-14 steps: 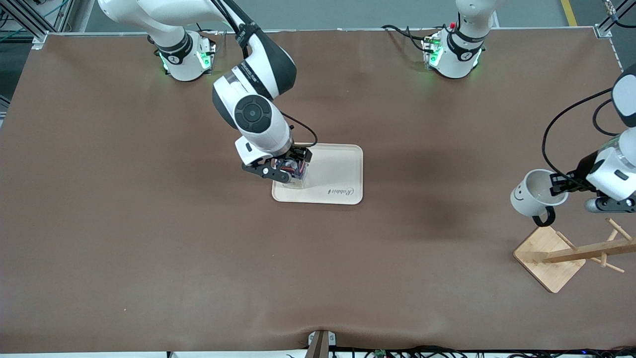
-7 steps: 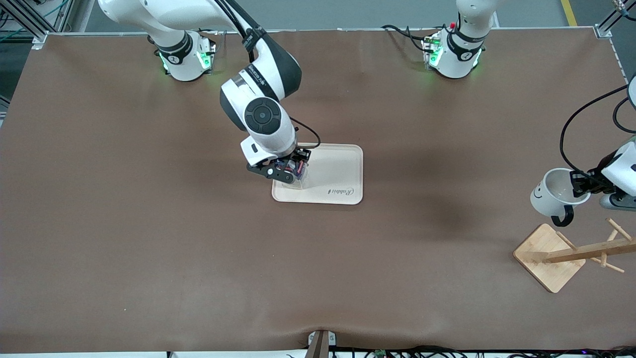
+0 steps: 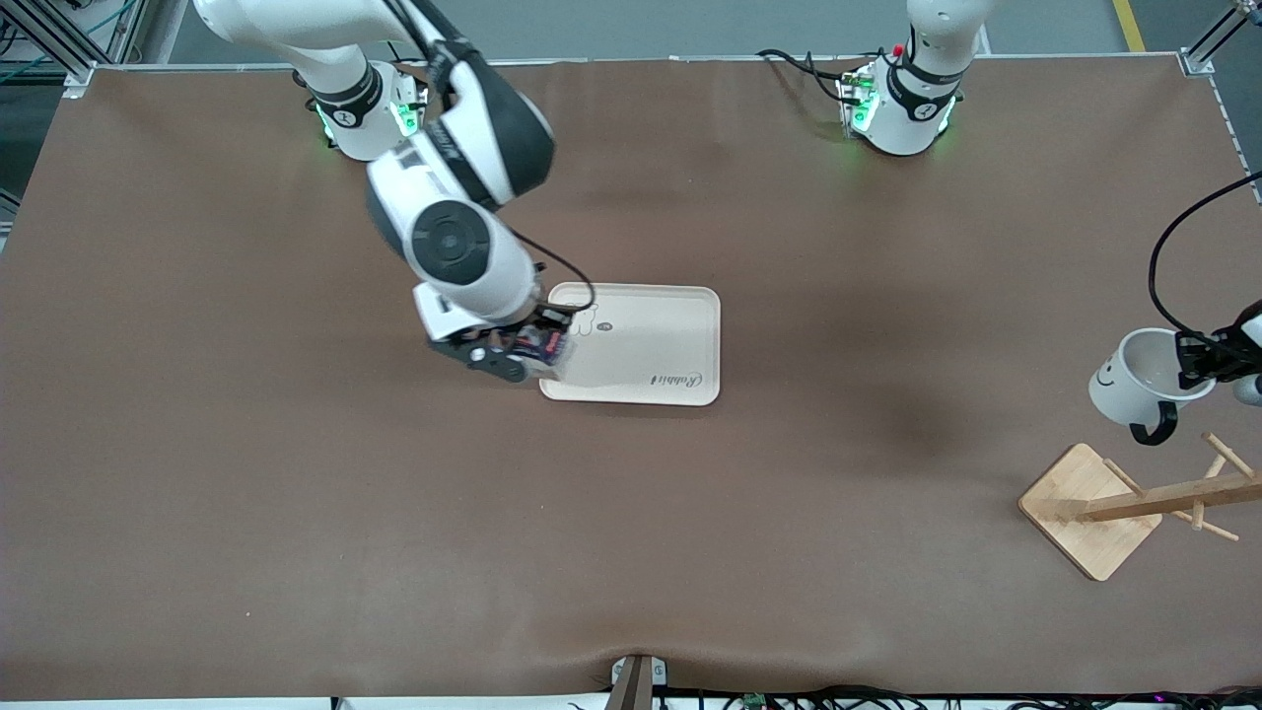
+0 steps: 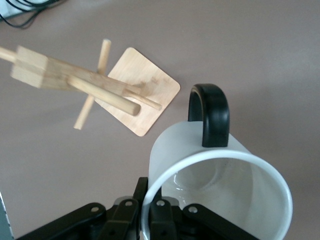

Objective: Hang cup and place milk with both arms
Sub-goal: 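Hang the mug handle on the stand peg while the right gripper carries milk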

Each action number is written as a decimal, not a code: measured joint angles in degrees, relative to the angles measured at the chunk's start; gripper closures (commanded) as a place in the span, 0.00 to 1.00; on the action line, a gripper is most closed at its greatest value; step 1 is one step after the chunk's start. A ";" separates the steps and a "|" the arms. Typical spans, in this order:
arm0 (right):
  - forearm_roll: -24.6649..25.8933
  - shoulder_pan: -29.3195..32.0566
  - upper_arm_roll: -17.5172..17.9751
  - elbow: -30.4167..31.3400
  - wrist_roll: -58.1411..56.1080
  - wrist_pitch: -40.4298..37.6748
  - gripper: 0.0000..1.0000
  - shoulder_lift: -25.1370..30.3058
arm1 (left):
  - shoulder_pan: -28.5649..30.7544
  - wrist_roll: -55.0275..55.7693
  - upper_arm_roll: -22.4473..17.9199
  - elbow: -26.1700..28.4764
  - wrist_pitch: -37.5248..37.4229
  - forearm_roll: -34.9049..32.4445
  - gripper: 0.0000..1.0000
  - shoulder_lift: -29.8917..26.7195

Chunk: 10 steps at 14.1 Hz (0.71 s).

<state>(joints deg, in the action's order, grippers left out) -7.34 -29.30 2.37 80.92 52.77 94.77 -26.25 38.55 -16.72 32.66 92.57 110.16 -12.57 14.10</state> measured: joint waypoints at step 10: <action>5.86 20.21 -0.60 3.10 -26.37 -6.16 1.00 3.73 | 1.61 -1.43 -0.06 -5.25 0.12 -2.17 1.00 5.10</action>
<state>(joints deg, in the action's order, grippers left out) -1.49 -9.10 1.78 84.02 26.40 88.60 -22.52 40.17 -18.15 32.61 87.32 110.28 -14.74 19.20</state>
